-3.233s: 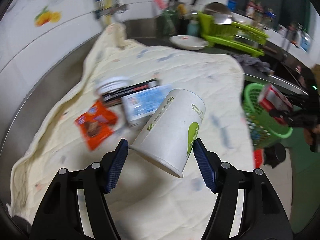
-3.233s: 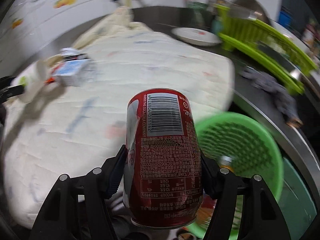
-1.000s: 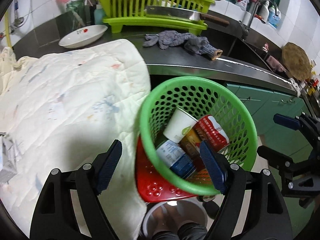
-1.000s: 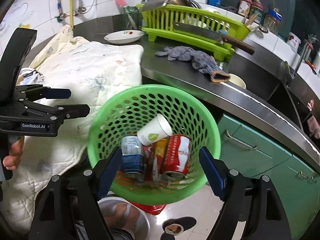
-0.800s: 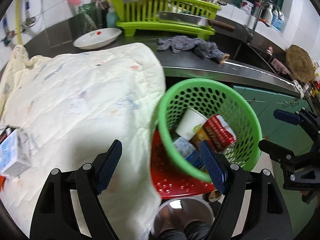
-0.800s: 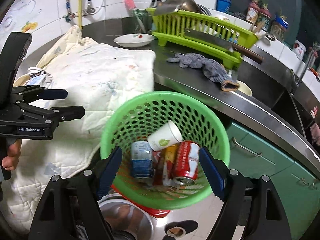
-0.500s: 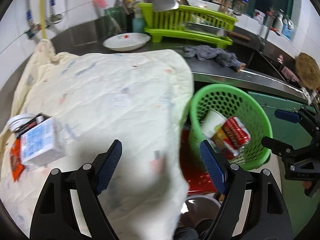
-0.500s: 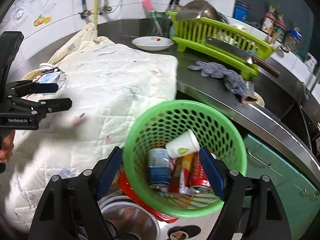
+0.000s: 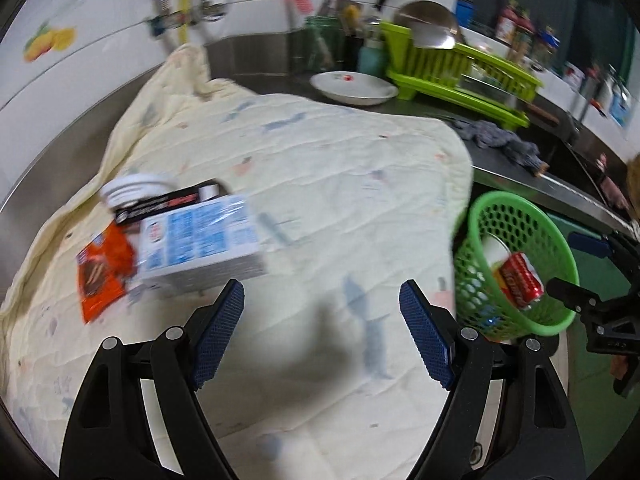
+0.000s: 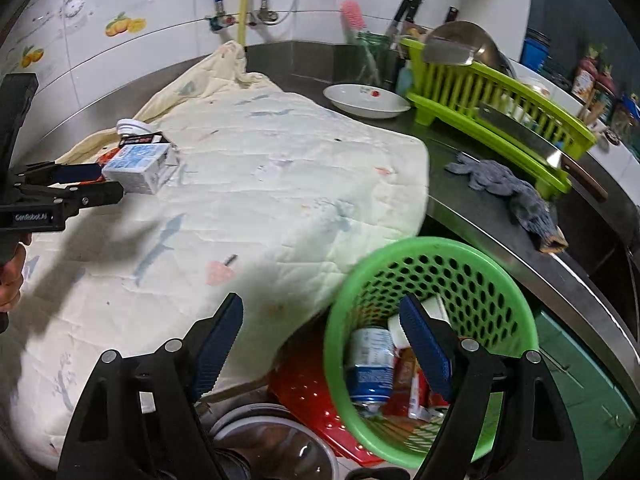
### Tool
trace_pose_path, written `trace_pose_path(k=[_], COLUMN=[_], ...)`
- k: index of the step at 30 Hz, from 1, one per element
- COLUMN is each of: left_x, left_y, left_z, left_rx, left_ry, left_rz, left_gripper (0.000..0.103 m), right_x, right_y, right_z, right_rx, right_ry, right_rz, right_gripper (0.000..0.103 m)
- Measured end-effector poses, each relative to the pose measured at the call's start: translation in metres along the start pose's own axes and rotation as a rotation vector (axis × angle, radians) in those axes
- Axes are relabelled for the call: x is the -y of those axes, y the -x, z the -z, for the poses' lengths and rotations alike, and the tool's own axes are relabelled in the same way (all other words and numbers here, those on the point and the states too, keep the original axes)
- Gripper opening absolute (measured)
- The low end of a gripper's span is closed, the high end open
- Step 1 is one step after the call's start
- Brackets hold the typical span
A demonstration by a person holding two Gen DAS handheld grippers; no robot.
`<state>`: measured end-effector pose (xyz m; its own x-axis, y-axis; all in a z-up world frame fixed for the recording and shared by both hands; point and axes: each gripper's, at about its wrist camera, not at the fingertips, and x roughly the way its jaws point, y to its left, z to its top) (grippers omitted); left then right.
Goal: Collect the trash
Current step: 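Move both open tools back over the remaining trash, then grasp the orange snack wrapper with the left tool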
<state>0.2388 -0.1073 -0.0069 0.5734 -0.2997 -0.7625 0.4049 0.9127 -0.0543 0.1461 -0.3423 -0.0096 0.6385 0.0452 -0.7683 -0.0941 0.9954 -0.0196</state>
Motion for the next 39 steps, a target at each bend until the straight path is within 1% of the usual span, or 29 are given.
trace_pose_path(k=[4, 11, 14, 16, 19, 22, 25, 29, 33, 36, 39], left_x=[-0.031, -0.084, -0.108, -0.123, -0.142, -0.157, -0.169, -0.185, -0.201, -0.213, -0.22], left_y=[0.002, 0.009, 0.013, 0.015, 0.016, 0.015, 0.014, 0.003, -0.012, -0.024, -0.031], left_z=[0.004, 0.011, 0.012, 0.013, 0.013, 0.012, 0.012, 0.009, 0.004, 0.001, -0.003], left_rx=[0.003, 0.023, 0.026, 0.035, 0.046, 0.056, 0.061, 0.028, -0.006, -0.037, -0.05], left_ry=[0.072, 0.165, 0.221, 0.258, 0.308, 0.347, 0.389, 0.436, 0.472, 0.505, 0.534], left_rz=[-0.021, -0.138, -0.167, -0.195, -0.218, -0.262, -0.269, -0.295, -0.322, -0.302, -0.254], left_gripper=[0.079, 0.079, 0.079, 0.079, 0.08, 0.083, 0.087, 0.089, 0.093, 0.093, 0.093], right_x=[-0.016, -0.043, -0.055, -0.064, -0.077, -0.089, -0.1, -0.115, -0.124, -0.127, -0.129], right_y=[-0.005, -0.021, -0.028, -0.034, -0.044, -0.053, -0.062, -0.073, -0.08, -0.084, -0.088], right_z=[-0.008, -0.028, -0.036, -0.04, -0.048, -0.055, -0.062, -0.07, -0.075, -0.075, -0.074], right_rx=[0.005, 0.004, 0.002, -0.001, -0.007, -0.012, -0.019, -0.024, -0.023, -0.026, -0.031], right_ry=[0.031, 0.075, 0.096, 0.113, 0.138, 0.16, 0.184, 0.222, 0.224, 0.233, 0.245], right_rz=[-0.017, -0.057, -0.076, -0.087, -0.105, -0.121, -0.135, -0.143, -0.166, -0.173, -0.17], right_gripper=[0.081, 0.082, 0.085, 0.085, 0.085, 0.086, 0.086, 0.086, 0.086, 0.086, 0.086])
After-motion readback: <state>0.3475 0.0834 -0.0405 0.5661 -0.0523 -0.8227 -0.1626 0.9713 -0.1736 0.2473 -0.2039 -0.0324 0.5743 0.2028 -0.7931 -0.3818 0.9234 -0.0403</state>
